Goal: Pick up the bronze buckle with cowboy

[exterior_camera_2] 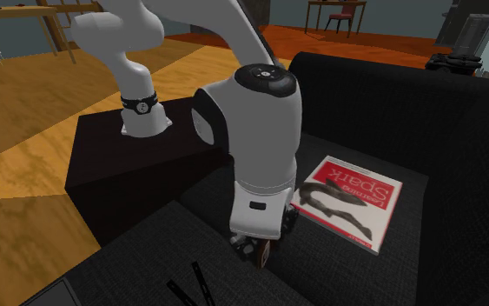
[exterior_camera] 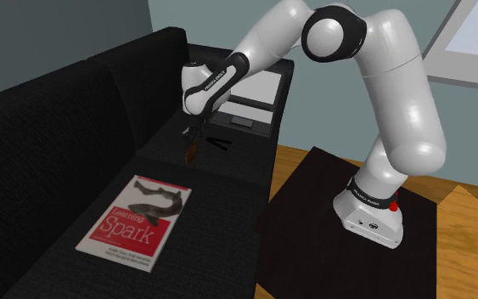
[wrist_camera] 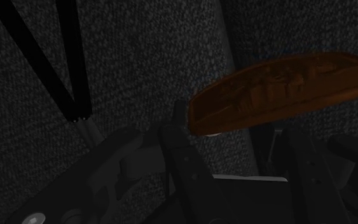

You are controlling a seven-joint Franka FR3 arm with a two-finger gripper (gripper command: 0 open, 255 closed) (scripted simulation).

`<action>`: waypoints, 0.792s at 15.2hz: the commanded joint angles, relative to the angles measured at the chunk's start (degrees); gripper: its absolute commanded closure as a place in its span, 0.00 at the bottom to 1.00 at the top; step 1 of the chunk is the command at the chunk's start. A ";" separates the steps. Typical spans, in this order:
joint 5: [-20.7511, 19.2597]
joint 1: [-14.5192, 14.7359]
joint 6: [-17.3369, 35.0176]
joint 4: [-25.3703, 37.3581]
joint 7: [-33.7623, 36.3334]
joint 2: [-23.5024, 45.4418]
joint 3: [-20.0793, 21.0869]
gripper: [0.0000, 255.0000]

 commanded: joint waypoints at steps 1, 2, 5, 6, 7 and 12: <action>0.01 0.02 -0.84 -0.30 0.08 -1.14 0.02 1.00; 0.02 0.01 -1.32 -0.40 0.09 -1.71 0.03 1.00; 0.05 -0.02 -2.79 -0.61 0.12 -3.40 0.06 1.00; 0.06 -0.03 -3.31 -0.63 0.14 -3.93 0.07 1.00; 0.07 -0.04 -3.82 -0.66 0.15 -4.47 0.08 1.00; 0.09 -0.07 -5.46 -0.67 0.19 -6.12 0.11 1.00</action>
